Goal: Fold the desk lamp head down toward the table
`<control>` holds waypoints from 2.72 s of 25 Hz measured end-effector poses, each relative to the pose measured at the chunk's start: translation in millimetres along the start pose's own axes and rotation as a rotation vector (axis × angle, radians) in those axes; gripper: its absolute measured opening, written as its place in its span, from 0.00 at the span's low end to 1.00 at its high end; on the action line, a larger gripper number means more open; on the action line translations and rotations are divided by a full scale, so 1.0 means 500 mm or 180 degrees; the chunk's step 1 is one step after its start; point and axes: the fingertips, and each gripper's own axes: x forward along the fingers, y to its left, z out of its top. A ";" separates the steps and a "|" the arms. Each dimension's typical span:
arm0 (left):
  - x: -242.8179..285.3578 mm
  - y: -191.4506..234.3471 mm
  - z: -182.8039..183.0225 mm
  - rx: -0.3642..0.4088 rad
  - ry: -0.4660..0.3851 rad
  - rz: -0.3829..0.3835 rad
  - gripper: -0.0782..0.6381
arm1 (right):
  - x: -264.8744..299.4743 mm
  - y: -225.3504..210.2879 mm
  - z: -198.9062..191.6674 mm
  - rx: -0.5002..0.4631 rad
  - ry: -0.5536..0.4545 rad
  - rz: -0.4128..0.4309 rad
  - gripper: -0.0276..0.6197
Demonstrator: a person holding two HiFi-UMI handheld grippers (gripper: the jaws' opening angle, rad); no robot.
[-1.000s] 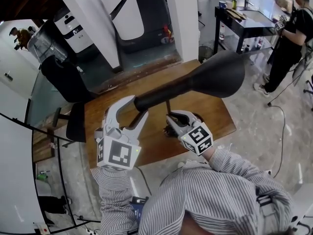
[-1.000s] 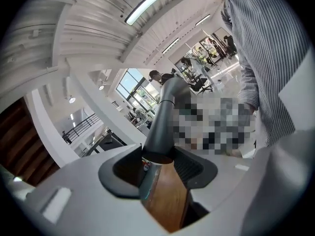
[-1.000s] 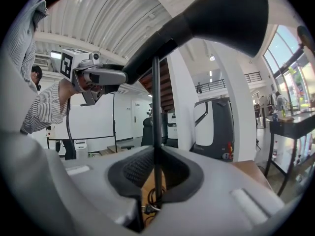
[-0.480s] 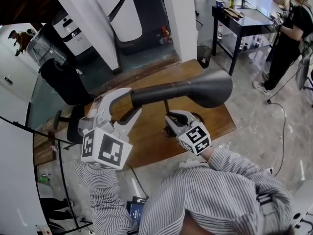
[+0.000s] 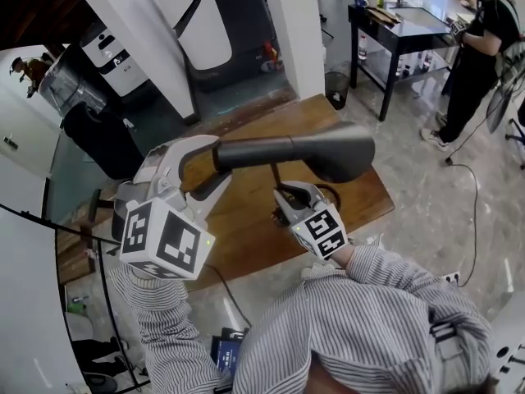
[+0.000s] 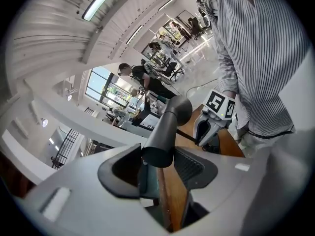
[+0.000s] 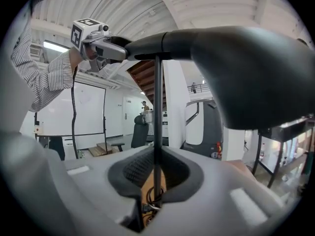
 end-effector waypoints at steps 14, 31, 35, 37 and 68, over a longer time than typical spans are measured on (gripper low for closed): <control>-0.005 0.020 0.026 0.0250 0.0075 -0.0309 0.41 | 0.000 0.000 -0.003 0.0019 0.0022 -0.0231 0.10; -0.002 0.031 0.032 -0.0242 -0.0089 0.0055 0.44 | -0.009 -0.004 0.004 -0.0107 -0.0024 -0.0054 0.10; -0.009 0.034 0.015 -0.0779 -0.0343 0.0423 0.44 | -0.017 -0.006 0.008 -0.0045 -0.0007 0.0048 0.11; -0.006 0.028 -0.002 -0.1006 -0.0414 0.0616 0.44 | -0.021 -0.005 0.008 -0.0015 -0.0028 0.0052 0.11; 0.180 -0.330 0.034 -0.3890 -0.1496 0.0673 0.12 | -0.193 0.003 0.034 -0.0022 -0.0148 0.0336 0.04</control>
